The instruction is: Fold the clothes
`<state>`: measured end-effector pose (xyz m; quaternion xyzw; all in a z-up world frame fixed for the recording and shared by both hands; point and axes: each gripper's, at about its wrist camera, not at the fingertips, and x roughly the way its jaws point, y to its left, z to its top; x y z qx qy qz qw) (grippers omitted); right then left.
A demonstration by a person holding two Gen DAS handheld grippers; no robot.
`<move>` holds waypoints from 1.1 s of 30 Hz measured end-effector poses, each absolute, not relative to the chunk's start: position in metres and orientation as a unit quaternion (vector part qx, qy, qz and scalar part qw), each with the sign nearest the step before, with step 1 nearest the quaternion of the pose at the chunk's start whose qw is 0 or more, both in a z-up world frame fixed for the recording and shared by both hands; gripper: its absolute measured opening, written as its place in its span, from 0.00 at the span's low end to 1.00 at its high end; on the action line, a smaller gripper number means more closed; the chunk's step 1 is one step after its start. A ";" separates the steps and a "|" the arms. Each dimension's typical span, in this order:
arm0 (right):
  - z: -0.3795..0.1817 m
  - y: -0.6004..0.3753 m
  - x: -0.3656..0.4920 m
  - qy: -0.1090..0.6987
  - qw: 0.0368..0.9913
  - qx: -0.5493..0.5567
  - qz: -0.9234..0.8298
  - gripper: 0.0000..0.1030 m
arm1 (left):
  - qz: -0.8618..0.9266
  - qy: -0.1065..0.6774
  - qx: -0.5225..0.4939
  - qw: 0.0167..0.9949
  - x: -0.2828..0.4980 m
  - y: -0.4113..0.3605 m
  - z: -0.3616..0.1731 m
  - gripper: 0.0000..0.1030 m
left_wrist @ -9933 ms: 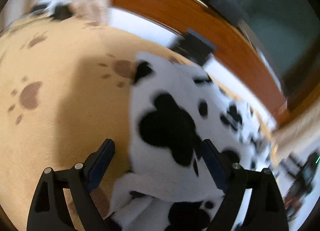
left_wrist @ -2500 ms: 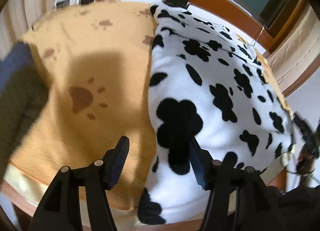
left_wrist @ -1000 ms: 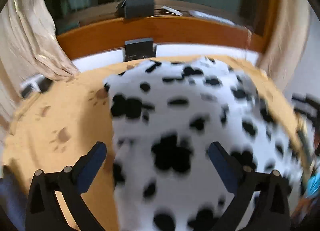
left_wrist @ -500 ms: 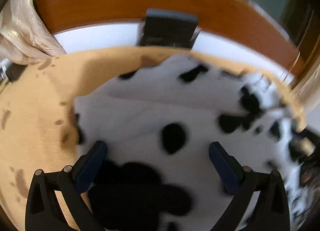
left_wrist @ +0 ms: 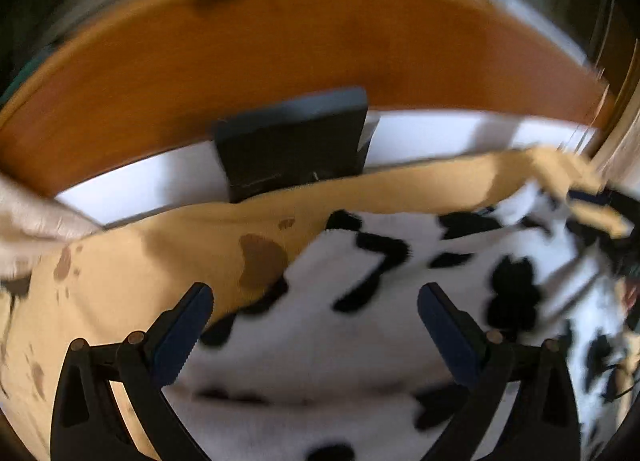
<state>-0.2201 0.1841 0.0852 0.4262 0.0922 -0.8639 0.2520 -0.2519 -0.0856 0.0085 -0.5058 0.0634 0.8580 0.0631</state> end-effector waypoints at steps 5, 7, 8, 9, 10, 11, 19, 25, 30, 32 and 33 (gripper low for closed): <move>0.064 0.166 -0.244 0.142 0.215 0.451 -0.854 0.63 | 0.854 0.071 -0.516 0.021 -0.279 -0.082 -0.015 1.00; 0.066 0.165 -0.247 0.166 0.180 0.443 -0.862 0.63 | 0.853 0.051 -0.519 0.010 -0.283 -0.087 -0.016 1.00; 0.066 0.164 -0.249 0.174 0.168 0.440 -0.865 0.65 | 0.855 0.051 -0.515 0.006 -0.284 -0.087 -0.016 1.00; 0.065 0.164 -0.249 0.178 0.160 0.438 -0.867 0.67 | 0.858 0.052 -0.511 0.002 -0.285 -0.088 -0.016 1.00; 0.065 0.164 -0.250 0.183 0.152 0.435 -0.868 0.72 | 0.861 0.054 -0.507 -0.002 -0.285 -0.087 -0.017 1.00; 0.064 0.164 -0.251 0.188 0.145 0.433 -0.870 0.76 | 0.863 0.056 -0.501 -0.006 -0.286 -0.086 -0.017 1.00; 0.075 0.171 -0.243 0.210 0.107 0.415 -0.879 0.88 | 0.873 0.060 -0.483 -0.014 -0.277 -0.089 -0.008 1.00; 0.114 0.204 -0.199 0.137 0.175 0.391 -0.893 0.88 | 0.893 0.052 -0.447 0.016 -0.242 -0.089 0.022 1.00; 0.078 0.204 -0.202 0.233 0.122 0.429 -0.864 0.88 | 0.876 0.120 -0.467 0.003 -0.231 -0.080 -0.003 1.00; 0.068 0.215 -0.206 0.248 0.098 0.424 -0.865 0.89 | 0.872 0.117 -0.475 -0.006 -0.232 -0.091 -0.018 1.00; 0.068 0.223 -0.206 0.243 0.091 0.416 -0.871 0.90 | 0.875 0.089 -0.475 -0.003 -0.231 -0.100 -0.018 1.00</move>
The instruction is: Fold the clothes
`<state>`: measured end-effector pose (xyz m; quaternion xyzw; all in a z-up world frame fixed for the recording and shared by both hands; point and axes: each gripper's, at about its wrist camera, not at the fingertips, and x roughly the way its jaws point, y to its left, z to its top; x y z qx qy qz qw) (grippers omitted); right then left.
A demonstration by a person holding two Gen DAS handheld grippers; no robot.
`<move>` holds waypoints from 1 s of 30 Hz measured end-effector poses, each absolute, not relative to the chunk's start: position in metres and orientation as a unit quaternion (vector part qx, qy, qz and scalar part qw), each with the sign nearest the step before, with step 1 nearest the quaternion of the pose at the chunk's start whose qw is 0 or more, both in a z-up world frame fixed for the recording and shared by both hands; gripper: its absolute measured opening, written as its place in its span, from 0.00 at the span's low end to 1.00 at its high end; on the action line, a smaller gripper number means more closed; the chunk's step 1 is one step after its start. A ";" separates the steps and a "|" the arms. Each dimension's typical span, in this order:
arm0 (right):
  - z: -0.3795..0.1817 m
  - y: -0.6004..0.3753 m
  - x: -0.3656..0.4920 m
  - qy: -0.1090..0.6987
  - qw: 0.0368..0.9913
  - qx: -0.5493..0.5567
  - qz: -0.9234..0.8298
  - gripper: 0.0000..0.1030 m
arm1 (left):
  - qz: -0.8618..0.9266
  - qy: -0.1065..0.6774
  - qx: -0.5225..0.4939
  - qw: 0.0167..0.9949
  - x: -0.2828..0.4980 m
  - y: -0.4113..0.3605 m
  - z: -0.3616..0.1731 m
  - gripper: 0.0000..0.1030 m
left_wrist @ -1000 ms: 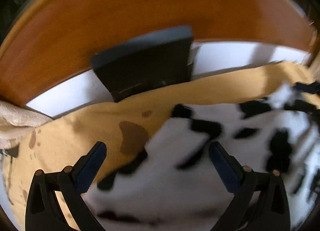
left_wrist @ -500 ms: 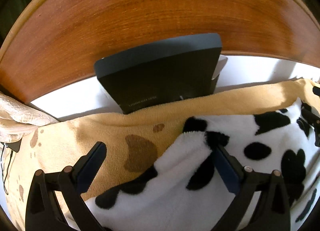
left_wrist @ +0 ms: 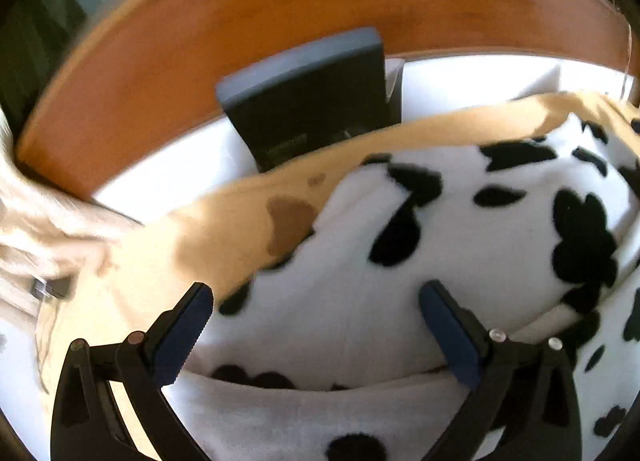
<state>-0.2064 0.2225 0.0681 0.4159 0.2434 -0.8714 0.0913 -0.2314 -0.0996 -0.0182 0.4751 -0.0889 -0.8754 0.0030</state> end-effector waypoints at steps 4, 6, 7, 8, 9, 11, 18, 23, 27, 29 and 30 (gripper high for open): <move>0.069 0.244 -0.209 0.232 0.070 0.410 -0.879 0.94 | -0.869 -0.010 0.494 0.005 -0.235 -0.128 -0.020 1.00; 0.077 0.248 -0.203 0.226 0.070 0.413 -0.879 0.94 | -0.871 -0.007 0.492 0.004 -0.228 -0.129 -0.014 1.00; 0.084 0.250 -0.195 0.225 0.072 0.403 -0.884 0.94 | -0.871 -0.006 0.490 0.004 -0.225 -0.130 -0.011 1.00; 0.095 0.254 -0.182 0.217 0.081 0.389 -0.892 0.94 | -0.872 -0.005 0.489 0.004 -0.222 -0.131 -0.007 1.00; 0.106 0.260 -0.166 0.201 0.098 0.378 -0.898 0.94 | -0.874 -0.004 0.485 -0.001 -0.216 -0.130 -0.002 1.00; 0.118 0.267 -0.139 0.179 0.131 0.375 -0.900 0.94 | -0.877 -0.009 0.480 -0.013 -0.204 -0.125 -0.001 1.00; 0.084 0.275 -0.060 0.227 0.177 0.412 -0.864 0.94 | -0.881 -0.034 0.470 -0.047 -0.167 -0.111 -0.009 1.00; 0.083 0.282 -0.067 0.174 0.173 0.431 -0.868 0.96 | -0.882 -0.052 0.463 -0.071 -0.142 -0.100 -0.014 1.00; 0.097 0.260 -0.047 0.181 0.171 0.398 -0.883 0.96 | -0.883 -0.058 0.458 -0.084 -0.115 -0.094 -0.013 1.00; 0.106 0.247 -0.029 0.166 0.186 0.376 -0.892 0.96 | -0.883 -0.054 0.458 -0.086 -0.097 -0.093 -0.007 1.00; 0.111 0.241 -0.016 0.148 0.210 0.372 -0.892 0.96 | -0.883 -0.052 0.458 -0.087 -0.088 -0.092 -0.004 1.00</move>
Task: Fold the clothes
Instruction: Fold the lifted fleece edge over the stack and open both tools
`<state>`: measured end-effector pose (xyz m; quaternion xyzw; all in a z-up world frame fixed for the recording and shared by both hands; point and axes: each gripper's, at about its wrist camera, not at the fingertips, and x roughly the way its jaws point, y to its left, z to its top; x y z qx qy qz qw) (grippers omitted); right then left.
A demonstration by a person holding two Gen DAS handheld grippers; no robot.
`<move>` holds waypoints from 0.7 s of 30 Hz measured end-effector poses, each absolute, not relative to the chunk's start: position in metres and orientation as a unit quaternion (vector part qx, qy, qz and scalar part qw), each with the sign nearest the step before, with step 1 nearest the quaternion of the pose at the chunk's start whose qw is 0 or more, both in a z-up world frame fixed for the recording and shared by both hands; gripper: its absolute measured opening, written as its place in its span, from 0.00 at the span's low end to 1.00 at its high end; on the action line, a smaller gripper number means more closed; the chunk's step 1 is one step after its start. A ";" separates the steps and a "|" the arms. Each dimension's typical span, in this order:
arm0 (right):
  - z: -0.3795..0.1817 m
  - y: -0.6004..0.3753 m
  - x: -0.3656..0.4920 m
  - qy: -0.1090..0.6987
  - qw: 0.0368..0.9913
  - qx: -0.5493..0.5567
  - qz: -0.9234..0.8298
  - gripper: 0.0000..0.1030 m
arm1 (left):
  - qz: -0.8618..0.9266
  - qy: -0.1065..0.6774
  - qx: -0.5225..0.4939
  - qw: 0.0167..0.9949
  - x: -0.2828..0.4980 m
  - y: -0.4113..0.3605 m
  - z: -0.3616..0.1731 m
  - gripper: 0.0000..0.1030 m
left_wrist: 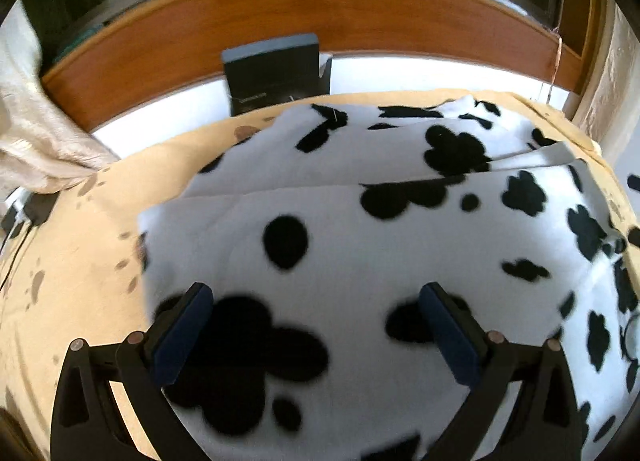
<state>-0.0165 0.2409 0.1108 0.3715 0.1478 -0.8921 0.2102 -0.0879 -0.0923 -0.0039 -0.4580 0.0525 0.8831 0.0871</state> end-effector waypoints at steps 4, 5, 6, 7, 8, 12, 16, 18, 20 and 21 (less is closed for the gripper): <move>0.099 0.207 0.020 0.145 0.287 0.391 -0.862 0.96 | 0.882 0.050 -0.459 0.091 -0.052 -0.088 0.005 1.00; 0.091 0.198 0.029 0.152 0.302 0.402 -0.851 0.96 | 0.881 0.056 -0.461 0.093 -0.042 -0.084 0.003 1.00; 0.081 0.192 0.034 0.160 0.309 0.416 -0.840 0.96 | 0.878 0.062 -0.465 0.093 -0.035 -0.081 0.001 1.00; 0.072 0.188 0.038 0.168 0.311 0.430 -0.831 0.96 | 0.876 0.069 -0.469 0.093 -0.029 -0.079 -0.001 1.00; 0.062 0.186 0.041 0.178 0.311 0.448 -0.819 0.96 | 0.874 0.074 -0.471 0.093 -0.024 -0.078 -0.004 1.00; 0.049 0.192 0.048 0.191 0.315 0.446 -0.816 0.99 | 0.871 0.088 -0.475 0.094 -0.013 -0.076 -0.015 1.00; 0.046 0.194 0.052 0.191 0.309 0.440 -0.821 0.99 | 0.870 0.082 -0.476 0.096 -0.016 -0.077 -0.015 1.00; 0.047 0.195 0.055 0.189 0.295 0.447 -0.823 0.99 | 0.872 0.088 -0.475 0.085 -0.012 -0.076 -0.012 1.00; 0.053 0.198 0.059 0.185 0.279 0.457 -0.824 0.99 | 0.874 0.097 -0.472 0.069 -0.004 -0.074 -0.008 1.00; 0.058 0.199 0.066 0.180 0.280 0.458 -0.825 0.99 | 0.875 0.103 -0.469 0.058 0.003 -0.074 -0.005 1.00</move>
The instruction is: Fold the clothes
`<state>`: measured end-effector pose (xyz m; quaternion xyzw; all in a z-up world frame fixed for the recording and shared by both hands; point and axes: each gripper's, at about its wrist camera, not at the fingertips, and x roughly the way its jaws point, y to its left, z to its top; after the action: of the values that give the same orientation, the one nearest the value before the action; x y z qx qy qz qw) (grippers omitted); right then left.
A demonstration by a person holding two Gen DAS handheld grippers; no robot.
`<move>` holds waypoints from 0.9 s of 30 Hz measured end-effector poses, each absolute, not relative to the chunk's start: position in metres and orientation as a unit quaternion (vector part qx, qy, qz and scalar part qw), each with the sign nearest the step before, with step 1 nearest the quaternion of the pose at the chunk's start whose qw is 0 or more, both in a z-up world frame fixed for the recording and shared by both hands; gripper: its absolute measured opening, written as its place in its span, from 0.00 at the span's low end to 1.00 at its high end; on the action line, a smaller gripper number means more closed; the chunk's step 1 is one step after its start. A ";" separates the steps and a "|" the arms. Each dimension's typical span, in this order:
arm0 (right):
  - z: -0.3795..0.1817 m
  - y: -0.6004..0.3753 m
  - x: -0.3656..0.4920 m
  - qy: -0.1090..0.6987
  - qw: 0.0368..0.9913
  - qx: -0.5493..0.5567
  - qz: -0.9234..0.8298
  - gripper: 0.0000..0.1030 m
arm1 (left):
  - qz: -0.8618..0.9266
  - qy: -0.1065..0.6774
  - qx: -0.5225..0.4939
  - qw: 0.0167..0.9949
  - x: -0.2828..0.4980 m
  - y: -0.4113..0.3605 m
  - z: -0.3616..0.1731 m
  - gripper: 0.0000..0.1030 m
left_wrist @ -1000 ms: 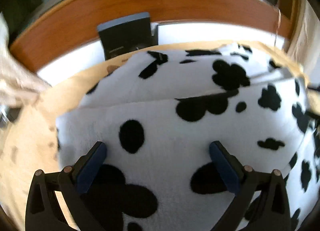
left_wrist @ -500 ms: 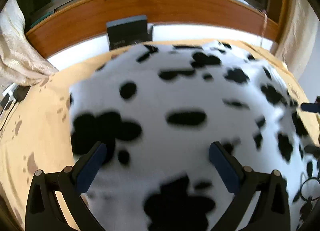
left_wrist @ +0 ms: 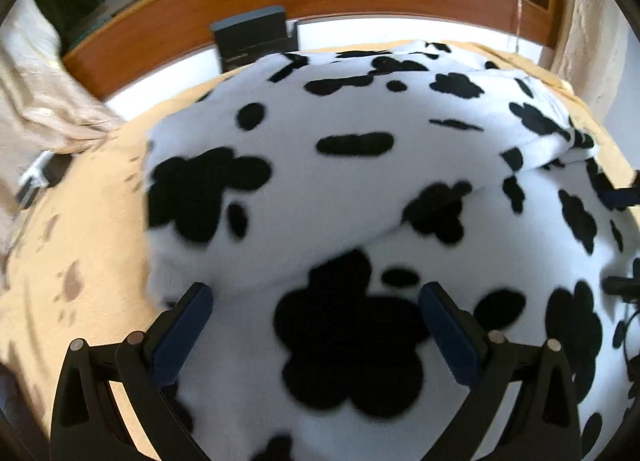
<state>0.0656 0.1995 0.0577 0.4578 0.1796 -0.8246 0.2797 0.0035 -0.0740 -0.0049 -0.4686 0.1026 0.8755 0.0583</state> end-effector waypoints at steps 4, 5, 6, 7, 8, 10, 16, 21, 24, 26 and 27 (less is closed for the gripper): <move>0.067 0.205 0.098 0.159 0.305 0.445 -0.827 0.99 | 0.883 0.113 -0.455 0.037 0.035 -0.072 0.004 1.00; 0.066 0.203 0.105 0.163 0.309 0.444 -0.825 0.99 | 0.883 0.114 -0.454 0.033 0.042 -0.071 0.005 1.00; 0.062 0.201 0.112 0.170 0.313 0.445 -0.822 0.99 | 0.882 0.116 -0.455 0.029 0.047 -0.071 0.004 1.00; 0.057 0.198 0.118 0.185 0.312 0.445 -0.819 0.99 | 0.881 0.121 -0.458 0.025 0.052 -0.070 0.002 1.00; 0.052 0.195 0.122 0.204 0.308 0.444 -0.816 0.99 | 0.880 0.127 -0.458 0.019 0.058 -0.069 0.001 1.00; 0.051 0.197 0.130 0.218 0.307 0.433 -0.819 0.99 | 0.882 0.139 -0.451 0.006 0.070 -0.068 0.000 1.00; 0.050 0.201 0.132 0.213 0.307 0.428 -0.823 0.99 | 0.888 0.146 -0.436 -0.020 0.090 -0.071 0.000 1.00; 0.050 0.204 0.139 0.207 0.300 0.419 -0.832 0.99 | 0.891 0.148 -0.429 -0.032 0.102 -0.073 -0.001 1.00; 0.051 0.208 0.145 0.206 0.294 0.417 -0.835 0.99 | 0.892 0.147 -0.427 -0.033 0.107 -0.074 -0.001 1.00; 0.051 0.210 0.147 0.208 0.291 0.416 -0.836 0.99 | 0.893 0.148 -0.424 -0.035 0.110 -0.074 -0.001 1.00; 0.051 0.210 0.148 0.209 0.289 0.416 -0.837 0.99 | 0.893 0.148 -0.424 -0.035 0.112 -0.074 -0.001 1.00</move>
<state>0.1482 0.2100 0.0510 0.4157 0.2089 -0.8366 0.2893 0.1122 -0.0741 -0.0007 -0.4238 0.1475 0.8930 -0.0348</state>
